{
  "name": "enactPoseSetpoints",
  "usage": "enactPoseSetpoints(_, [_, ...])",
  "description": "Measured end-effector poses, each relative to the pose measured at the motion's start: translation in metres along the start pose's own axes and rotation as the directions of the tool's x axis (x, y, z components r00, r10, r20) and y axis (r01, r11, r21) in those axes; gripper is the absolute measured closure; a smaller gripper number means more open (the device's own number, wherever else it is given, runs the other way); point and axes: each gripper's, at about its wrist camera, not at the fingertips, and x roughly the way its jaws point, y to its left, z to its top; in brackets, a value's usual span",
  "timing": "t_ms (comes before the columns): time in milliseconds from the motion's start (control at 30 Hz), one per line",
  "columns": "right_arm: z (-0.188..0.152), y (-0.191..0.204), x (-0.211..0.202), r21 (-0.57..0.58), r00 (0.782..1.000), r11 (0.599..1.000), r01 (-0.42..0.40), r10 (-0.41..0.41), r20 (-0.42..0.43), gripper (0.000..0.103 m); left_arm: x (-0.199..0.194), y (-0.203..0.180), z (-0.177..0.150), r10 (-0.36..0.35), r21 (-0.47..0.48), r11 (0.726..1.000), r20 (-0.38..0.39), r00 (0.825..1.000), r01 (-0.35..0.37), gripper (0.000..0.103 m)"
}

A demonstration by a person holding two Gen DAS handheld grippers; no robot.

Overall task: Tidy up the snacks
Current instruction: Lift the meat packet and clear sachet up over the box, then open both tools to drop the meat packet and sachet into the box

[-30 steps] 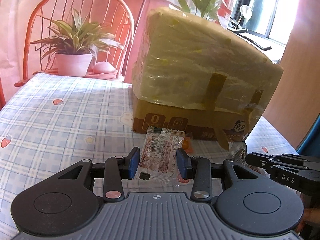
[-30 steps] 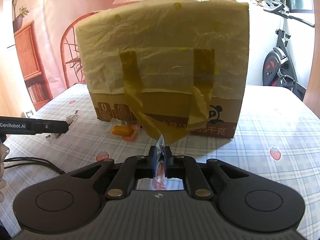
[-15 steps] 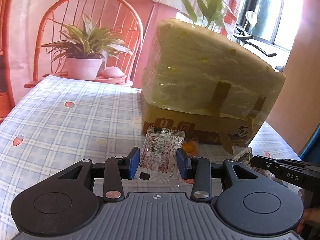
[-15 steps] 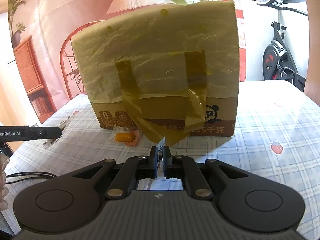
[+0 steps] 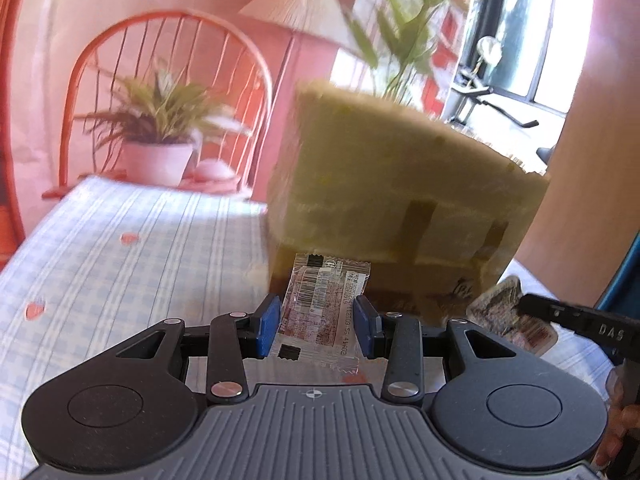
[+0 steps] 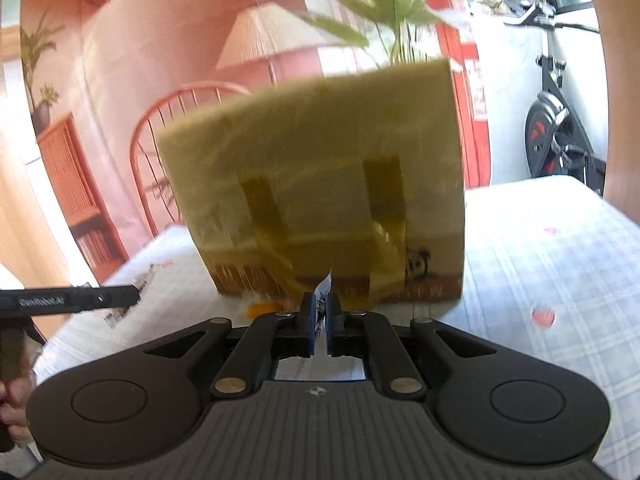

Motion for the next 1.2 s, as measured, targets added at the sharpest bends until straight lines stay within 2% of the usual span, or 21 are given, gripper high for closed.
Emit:
enactPoseSetpoints(167, [0.036,0.006,-0.022,-0.018,0.995,1.0,-0.024,0.026,0.097,0.098,-0.014,-0.016,0.031,-0.04,0.045,0.998,0.078,0.996,0.037,0.061])
enactPoseSetpoints(333, [0.082,0.011,-0.037,-0.047,0.979,0.998,-0.05,0.058,0.193,0.098,-0.025,-0.034,0.073,-0.092,0.092,0.993,0.164,0.982,0.078,0.061])
enactPoseSetpoints(500, [0.128,0.01,-0.033,-0.075,0.963,0.996,-0.048,0.066,0.261,0.098,-0.013,-0.05,0.116,-0.128,0.095,0.989,0.202,0.971,0.111,0.061])
enactPoseSetpoints(600, [0.151,0.007,-0.019,-0.091,0.959,0.996,-0.027,0.051,0.279,0.098,0.008,-0.057,0.139,-0.131,0.112,0.988,0.197,0.972,0.111,0.061])
enactPoseSetpoints(800, [0.179,-0.008,0.03,-0.087,0.969,0.996,0.01,0.012,0.248,0.098,0.066,-0.065,0.174,-0.087,0.147,0.987,0.139,0.986,0.066,0.061])
enactPoseSetpoints(933, [0.183,-0.018,0.06,-0.057,0.978,0.998,0.013,0.0,0.21,0.098,0.098,-0.065,0.182,-0.048,0.169,0.985,0.1,0.994,0.03,0.061])
enactPoseSetpoints(1067, [0.179,-0.026,0.084,-0.033,0.988,0.999,0.025,-0.02,0.153,0.098,0.117,-0.064,0.182,-0.046,0.171,0.985,0.058,0.997,0.035,0.059])
enactPoseSetpoints(1167, [0.173,-0.026,0.092,-0.052,0.99,0.995,0.085,-0.078,0.118,0.092,0.121,-0.065,0.176,-0.02,0.198,0.98,0.038,0.999,0.012,0.051])
enactPoseSetpoints(1200, [0.172,-0.027,0.093,-0.05,0.99,0.994,0.092,-0.086,0.11,0.087,0.121,-0.064,0.174,-0.015,0.204,0.979,0.036,0.999,0.008,0.047])
